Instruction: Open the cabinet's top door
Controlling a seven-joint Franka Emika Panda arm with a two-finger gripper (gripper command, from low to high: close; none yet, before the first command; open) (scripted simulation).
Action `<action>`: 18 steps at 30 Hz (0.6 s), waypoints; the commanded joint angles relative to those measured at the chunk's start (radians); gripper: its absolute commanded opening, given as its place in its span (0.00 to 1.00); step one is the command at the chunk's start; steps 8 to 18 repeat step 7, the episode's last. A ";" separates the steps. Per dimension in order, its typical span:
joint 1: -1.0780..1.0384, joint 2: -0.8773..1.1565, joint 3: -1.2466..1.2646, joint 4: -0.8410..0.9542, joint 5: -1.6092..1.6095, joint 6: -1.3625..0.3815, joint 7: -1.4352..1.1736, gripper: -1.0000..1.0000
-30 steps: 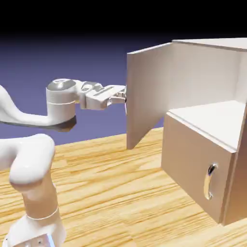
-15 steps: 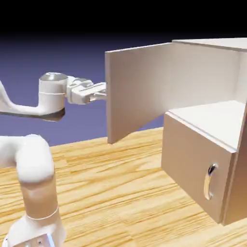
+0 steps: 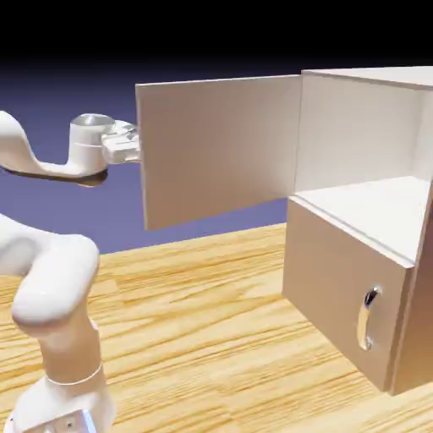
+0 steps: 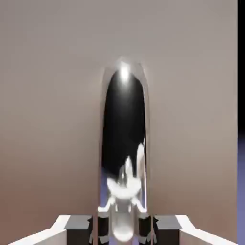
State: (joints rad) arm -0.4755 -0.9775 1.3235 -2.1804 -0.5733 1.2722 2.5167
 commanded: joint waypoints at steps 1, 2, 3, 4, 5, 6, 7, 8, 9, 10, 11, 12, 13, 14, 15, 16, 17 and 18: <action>-0.035 -0.003 0.023 0.037 0.012 -0.028 -0.005 0.00; -0.069 -0.007 0.046 0.073 0.023 -0.054 -0.011 0.00; -0.103 -0.012 0.068 0.109 0.034 -0.080 -0.017 0.00; -0.137 -0.018 0.088 0.146 0.044 -0.105 -0.024 0.00; -0.171 -0.025 0.108 0.182 0.054 -0.130 -0.032 0.00; -0.194 -0.030 0.121 0.207 0.060 -0.147 -0.037 0.00; -0.194 -0.030 0.121 0.207 0.060 -0.147 -0.037 1.00; -0.194 -0.030 0.121 0.207 0.060 -0.147 -0.037 1.00; -0.194 -0.030 0.121 0.207 0.060 -0.147 -0.037 1.00; -0.194 -0.030 0.121 0.207 0.060 -0.147 -0.037 1.00; -0.194 -0.030 0.121 0.207 0.060 -0.147 -0.037 1.00; -0.194 -0.030 0.121 0.207 0.060 -0.147 -0.037 1.00; -0.194 -0.030 0.121 0.207 0.060 -0.147 -0.037 1.00; -0.194 -0.030 0.121 0.207 0.060 -0.147 -0.037 1.00; -0.194 -0.030 0.121 0.207 0.060 -0.147 -0.037 1.00; -0.194 -0.030 0.121 0.207 0.060 -0.147 -0.037 1.00; -0.194 -0.030 0.121 0.207 0.060 -0.147 -0.037 1.00; -0.194 -0.030 0.121 0.207 0.060 -0.147 -0.037 1.00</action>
